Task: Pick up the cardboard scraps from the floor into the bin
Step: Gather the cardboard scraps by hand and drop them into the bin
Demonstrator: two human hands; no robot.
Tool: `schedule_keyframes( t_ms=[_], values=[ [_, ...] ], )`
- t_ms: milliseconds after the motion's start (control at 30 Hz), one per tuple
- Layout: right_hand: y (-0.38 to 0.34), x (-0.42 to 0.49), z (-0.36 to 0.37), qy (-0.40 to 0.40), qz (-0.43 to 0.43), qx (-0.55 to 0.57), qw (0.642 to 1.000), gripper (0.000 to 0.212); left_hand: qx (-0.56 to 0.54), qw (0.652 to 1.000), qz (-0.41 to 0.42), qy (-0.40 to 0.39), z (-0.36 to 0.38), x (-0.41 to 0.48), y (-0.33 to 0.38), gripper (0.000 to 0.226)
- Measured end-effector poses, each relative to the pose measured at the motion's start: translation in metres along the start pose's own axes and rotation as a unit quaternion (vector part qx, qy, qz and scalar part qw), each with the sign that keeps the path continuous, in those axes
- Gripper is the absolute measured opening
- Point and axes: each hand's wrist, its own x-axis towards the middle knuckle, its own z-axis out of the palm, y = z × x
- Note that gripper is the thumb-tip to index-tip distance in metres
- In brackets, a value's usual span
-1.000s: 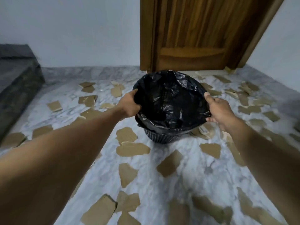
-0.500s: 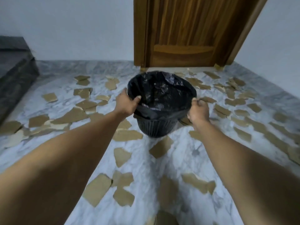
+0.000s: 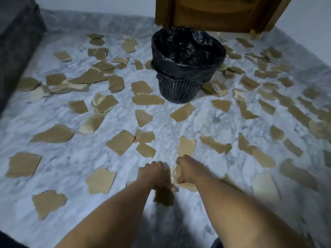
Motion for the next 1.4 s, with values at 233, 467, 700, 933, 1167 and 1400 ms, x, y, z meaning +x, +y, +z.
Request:
schedule_keyframes(
  t_ms=[233,467,700,933,1167,1400],
  values=[
    [0.005,-0.002,0.008,0.041,0.042,0.017,0.998,0.079,-0.017,0.997,-0.072,0.038,0.021,-0.006,0.004,0.033],
    [-0.002,0.013,-0.015,-0.033,0.057,0.061,0.996,0.053,-0.078,0.99,-0.108,0.053,0.007,-0.018,-0.016,0.033],
    [0.006,0.082,-0.043,0.057,0.214,0.231,0.948,0.077,-0.068,0.976,-0.157,0.134,0.049,-0.061,-0.046,0.059],
    [-0.011,0.118,-0.026,0.072,0.292,0.174,0.938,0.063,-0.154,0.972,-0.122,0.132,0.057,-0.062,-0.071,0.05],
    [-0.017,0.14,-0.012,0.102,0.301,0.255,0.913,0.097,-0.232,0.957,-0.147,0.088,0.028,-0.046,-0.067,0.042],
    [-0.046,0.1,-0.023,0.091,0.209,0.213,0.95,0.034,-0.131,0.969,-0.199,0.068,0.032,-0.041,-0.064,0.045]
  ],
)
